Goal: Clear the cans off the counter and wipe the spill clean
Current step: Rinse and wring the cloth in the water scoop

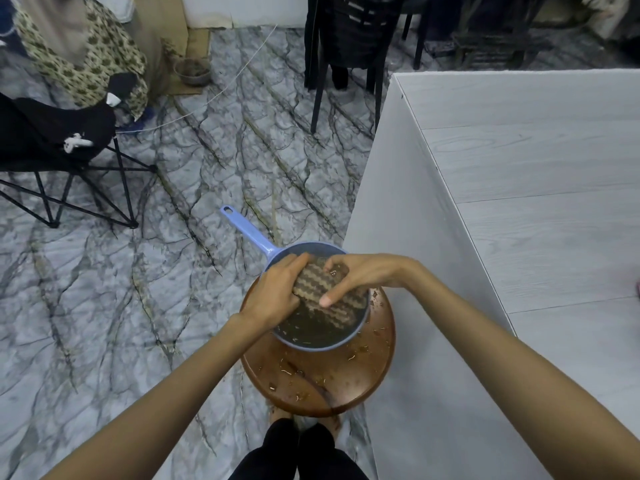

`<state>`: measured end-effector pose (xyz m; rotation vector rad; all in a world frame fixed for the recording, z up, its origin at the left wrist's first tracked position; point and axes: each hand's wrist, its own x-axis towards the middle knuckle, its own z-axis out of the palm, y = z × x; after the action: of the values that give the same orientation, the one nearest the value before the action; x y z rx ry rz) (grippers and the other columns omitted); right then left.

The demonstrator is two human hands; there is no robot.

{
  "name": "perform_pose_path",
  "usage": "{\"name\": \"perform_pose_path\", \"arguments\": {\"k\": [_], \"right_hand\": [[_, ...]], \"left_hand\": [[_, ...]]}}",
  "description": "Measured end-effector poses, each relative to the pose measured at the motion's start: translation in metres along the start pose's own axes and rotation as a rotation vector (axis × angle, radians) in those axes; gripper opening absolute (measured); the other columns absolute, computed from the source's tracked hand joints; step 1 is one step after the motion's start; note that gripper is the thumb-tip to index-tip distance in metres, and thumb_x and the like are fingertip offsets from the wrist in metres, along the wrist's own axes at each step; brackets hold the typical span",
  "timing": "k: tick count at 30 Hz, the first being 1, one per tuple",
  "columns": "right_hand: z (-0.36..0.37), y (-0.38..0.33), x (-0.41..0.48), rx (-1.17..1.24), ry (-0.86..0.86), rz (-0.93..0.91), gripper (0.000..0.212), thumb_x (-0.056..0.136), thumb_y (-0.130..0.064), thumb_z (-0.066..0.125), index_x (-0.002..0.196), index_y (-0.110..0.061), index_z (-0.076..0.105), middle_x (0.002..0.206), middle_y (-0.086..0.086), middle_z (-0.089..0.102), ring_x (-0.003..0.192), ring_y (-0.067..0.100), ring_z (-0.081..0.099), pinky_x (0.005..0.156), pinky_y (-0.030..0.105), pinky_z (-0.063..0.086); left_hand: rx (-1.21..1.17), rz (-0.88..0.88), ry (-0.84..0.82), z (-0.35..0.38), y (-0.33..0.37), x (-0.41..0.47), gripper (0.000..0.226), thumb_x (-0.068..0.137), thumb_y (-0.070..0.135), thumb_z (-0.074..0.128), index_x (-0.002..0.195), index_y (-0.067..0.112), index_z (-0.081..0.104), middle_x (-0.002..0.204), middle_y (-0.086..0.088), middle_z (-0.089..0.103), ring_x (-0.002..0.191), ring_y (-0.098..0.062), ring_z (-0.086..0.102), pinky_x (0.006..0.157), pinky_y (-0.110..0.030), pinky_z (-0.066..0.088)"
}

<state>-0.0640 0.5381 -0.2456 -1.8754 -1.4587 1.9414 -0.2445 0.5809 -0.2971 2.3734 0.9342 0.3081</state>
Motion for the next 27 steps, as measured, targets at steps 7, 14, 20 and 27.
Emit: {"name": "perform_pose_path", "arguments": {"k": [7,14,20,27], "right_hand": [[-0.012,0.002,0.007,0.239,-0.346,-0.056,0.114,0.033,-0.063,0.083,0.125,-0.01,0.042,0.132,0.009,0.05,0.116,0.019,0.05,0.103,0.033,0.039],[-0.007,0.0,0.025,0.331,-0.592,-0.032,0.075,0.047,-0.039,0.089,0.11,-0.014,0.057,0.1,-0.003,0.073,0.095,0.011,0.068,0.091,0.033,0.051],[0.003,-0.006,0.024,0.044,-0.309,0.085,0.056,0.062,-0.027,0.081,0.109,-0.008,0.059,0.1,0.007,0.069,0.084,0.017,0.066,0.081,0.035,0.056],[0.005,-0.022,0.021,-0.533,0.09,0.104,0.037,0.069,-0.023,0.079,0.096,-0.003,0.063,0.079,0.008,0.065,0.06,0.021,0.061,0.052,0.027,0.054]], "left_hand": [[-0.211,0.362,0.267,-0.014,0.026,0.01,0.024,0.084,0.024,0.061,0.103,0.011,0.06,0.093,-0.008,0.059,0.088,-0.01,0.051,0.079,-0.008,0.037],[0.005,0.46,0.266,-0.015,0.016,0.019,0.027,0.083,0.018,0.059,0.109,0.018,0.05,0.103,-0.002,0.048,0.093,-0.017,0.05,0.075,-0.027,0.045],[0.382,0.356,-0.023,-0.014,-0.007,0.017,0.056,0.071,0.002,0.066,0.119,0.019,0.043,0.101,-0.013,0.06,0.085,-0.032,0.064,0.057,-0.038,0.05],[0.26,-0.081,-0.277,-0.003,0.003,0.015,0.052,0.075,0.025,0.07,0.121,0.014,0.048,0.109,-0.013,0.066,0.1,-0.035,0.062,0.079,-0.044,0.053]]}}
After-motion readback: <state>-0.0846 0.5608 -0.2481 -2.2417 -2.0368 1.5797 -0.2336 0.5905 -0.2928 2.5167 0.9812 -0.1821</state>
